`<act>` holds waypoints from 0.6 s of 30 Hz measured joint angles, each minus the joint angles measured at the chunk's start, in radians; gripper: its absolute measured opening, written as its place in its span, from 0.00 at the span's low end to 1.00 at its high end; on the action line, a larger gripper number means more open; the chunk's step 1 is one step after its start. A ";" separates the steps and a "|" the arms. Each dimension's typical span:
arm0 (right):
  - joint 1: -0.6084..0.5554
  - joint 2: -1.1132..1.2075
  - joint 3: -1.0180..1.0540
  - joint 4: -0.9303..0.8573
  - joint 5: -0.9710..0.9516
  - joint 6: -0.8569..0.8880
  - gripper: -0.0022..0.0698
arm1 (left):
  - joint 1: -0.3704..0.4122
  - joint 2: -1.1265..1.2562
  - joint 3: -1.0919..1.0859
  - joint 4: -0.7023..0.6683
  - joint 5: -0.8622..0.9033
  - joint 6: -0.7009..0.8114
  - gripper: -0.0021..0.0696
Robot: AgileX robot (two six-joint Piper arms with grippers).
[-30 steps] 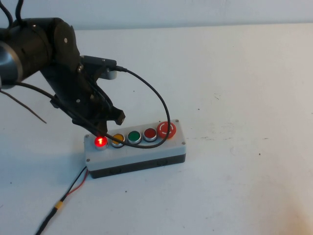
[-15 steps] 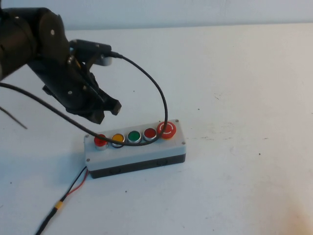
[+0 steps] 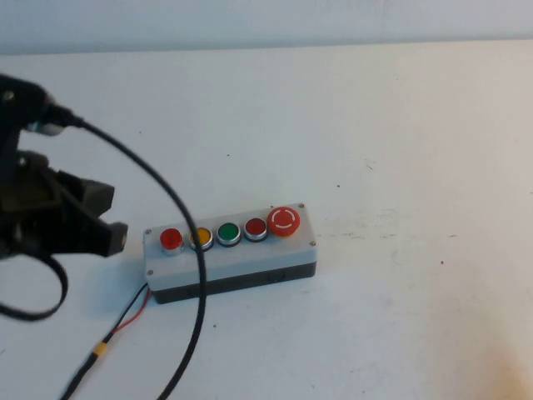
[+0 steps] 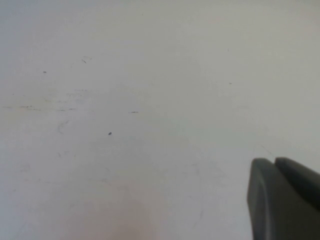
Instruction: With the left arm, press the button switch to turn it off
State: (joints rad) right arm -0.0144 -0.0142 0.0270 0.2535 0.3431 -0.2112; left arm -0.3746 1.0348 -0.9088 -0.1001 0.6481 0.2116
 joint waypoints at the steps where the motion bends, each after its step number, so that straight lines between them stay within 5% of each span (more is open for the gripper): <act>1: 0.000 0.000 0.000 0.000 0.000 0.000 0.01 | 0.000 -0.054 0.051 -0.005 -0.041 -0.005 0.03; 18: 0.000 0.000 0.000 0.000 0.000 0.000 0.01 | 0.000 -0.466 0.401 0.028 -0.232 -0.052 0.03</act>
State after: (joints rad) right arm -0.0144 -0.0142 0.0270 0.2535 0.3431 -0.2112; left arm -0.3746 0.5692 -0.5076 -0.0718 0.4161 0.1592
